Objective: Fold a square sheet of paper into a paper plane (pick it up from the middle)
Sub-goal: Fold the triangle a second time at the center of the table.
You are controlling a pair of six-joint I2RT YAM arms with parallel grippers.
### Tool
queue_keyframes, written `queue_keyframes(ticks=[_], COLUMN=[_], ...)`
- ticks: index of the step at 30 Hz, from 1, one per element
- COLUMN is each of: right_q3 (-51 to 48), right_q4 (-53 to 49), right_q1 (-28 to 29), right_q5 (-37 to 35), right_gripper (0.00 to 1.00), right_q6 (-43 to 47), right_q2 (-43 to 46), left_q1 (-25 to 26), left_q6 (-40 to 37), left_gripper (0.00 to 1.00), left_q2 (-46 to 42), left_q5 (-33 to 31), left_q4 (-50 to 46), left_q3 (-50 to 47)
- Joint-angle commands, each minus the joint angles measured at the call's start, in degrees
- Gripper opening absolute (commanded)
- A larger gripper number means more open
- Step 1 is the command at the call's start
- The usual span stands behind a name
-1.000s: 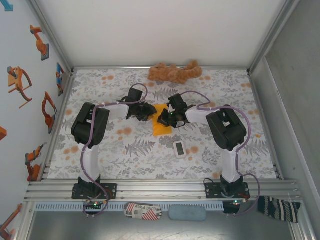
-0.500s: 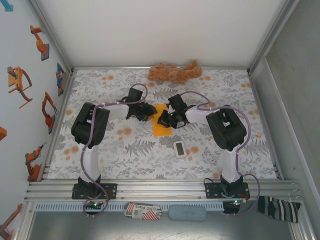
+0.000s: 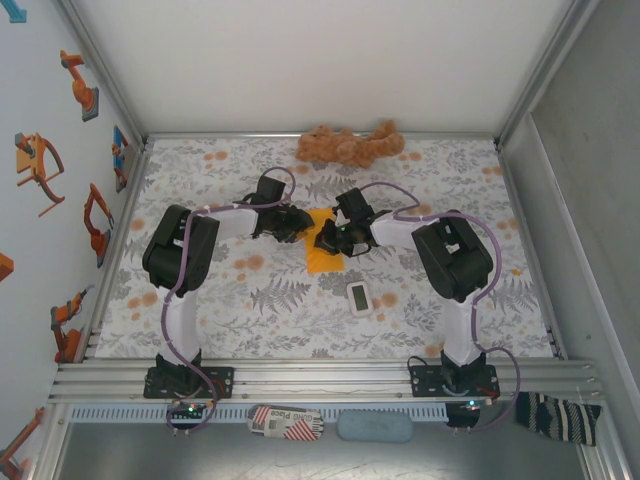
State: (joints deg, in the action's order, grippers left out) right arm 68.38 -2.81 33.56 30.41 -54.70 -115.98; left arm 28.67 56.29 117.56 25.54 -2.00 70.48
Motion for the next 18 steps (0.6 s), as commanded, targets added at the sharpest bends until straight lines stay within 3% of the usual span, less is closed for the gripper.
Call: queue_keyframes(ticks=[1, 18], right_q3=[1.11, 1.24], right_q4=[1.27, 0.26], right_q1=[0.54, 0.54], right_q5=[-1.06, -2.13], right_gripper=[0.0, 0.0], right_q6=[-0.89, -0.95], right_q2=[0.28, -0.56], left_q1=[-0.16, -0.2], left_q6=[-1.17, -1.2], left_gripper=[0.32, 0.32], left_q2=[2.39, 2.32], left_q5=[-2.77, -2.73], left_q4=[-6.26, -6.18], left_q3=[-2.1, -2.14])
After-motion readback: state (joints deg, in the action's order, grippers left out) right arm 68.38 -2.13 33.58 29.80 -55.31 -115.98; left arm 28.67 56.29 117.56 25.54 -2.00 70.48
